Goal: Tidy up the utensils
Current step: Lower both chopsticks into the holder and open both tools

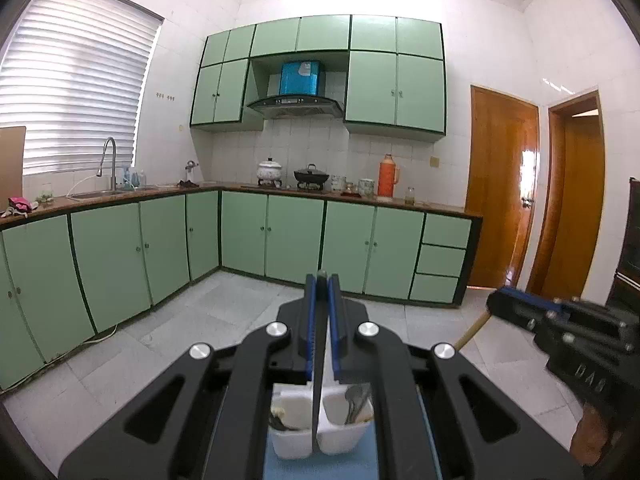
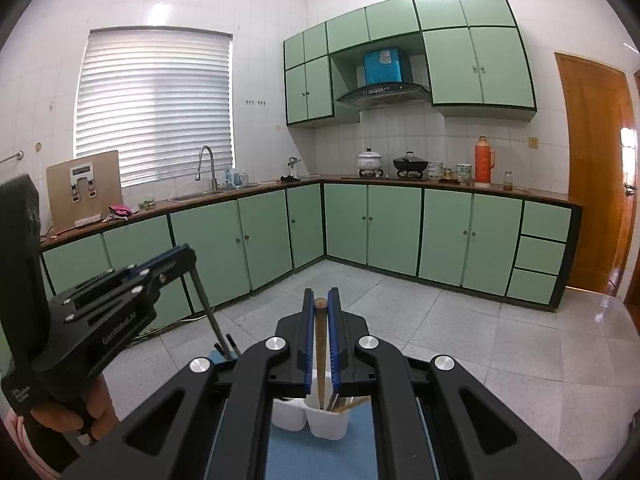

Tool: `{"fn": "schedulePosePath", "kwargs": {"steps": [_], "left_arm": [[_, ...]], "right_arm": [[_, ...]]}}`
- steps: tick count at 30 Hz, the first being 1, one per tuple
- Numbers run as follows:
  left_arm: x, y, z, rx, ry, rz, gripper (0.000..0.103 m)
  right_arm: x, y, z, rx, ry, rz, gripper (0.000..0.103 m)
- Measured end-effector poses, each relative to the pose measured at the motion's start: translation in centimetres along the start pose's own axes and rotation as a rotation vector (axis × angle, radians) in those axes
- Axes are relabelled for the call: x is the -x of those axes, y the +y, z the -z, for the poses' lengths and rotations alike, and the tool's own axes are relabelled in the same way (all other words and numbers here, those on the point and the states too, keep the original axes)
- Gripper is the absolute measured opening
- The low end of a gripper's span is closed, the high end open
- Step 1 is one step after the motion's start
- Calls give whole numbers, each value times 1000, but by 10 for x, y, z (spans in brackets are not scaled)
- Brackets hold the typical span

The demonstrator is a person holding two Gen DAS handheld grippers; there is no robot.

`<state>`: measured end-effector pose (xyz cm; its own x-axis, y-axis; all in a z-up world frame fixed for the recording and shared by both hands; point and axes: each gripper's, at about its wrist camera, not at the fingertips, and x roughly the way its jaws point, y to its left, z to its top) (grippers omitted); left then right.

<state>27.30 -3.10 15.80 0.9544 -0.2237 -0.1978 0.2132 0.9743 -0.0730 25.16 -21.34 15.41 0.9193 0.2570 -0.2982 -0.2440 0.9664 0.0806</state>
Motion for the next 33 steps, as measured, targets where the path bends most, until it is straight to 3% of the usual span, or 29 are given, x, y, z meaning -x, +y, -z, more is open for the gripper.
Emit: {"fn": "schedulePosePath", "kwargs": {"steps": [6,17,33], "left_arm": [[-32,5,-4,2,-27,-25,5],[-90,23,40,27,56,-67,5],[-116,47,84,40,161,-100,5]], "right_arm": [[-39,-2,-1,11,28,11,7],[-109,-5,43,-11,127,27,7],[-133,-7,79,-32,199,25,7]]}}
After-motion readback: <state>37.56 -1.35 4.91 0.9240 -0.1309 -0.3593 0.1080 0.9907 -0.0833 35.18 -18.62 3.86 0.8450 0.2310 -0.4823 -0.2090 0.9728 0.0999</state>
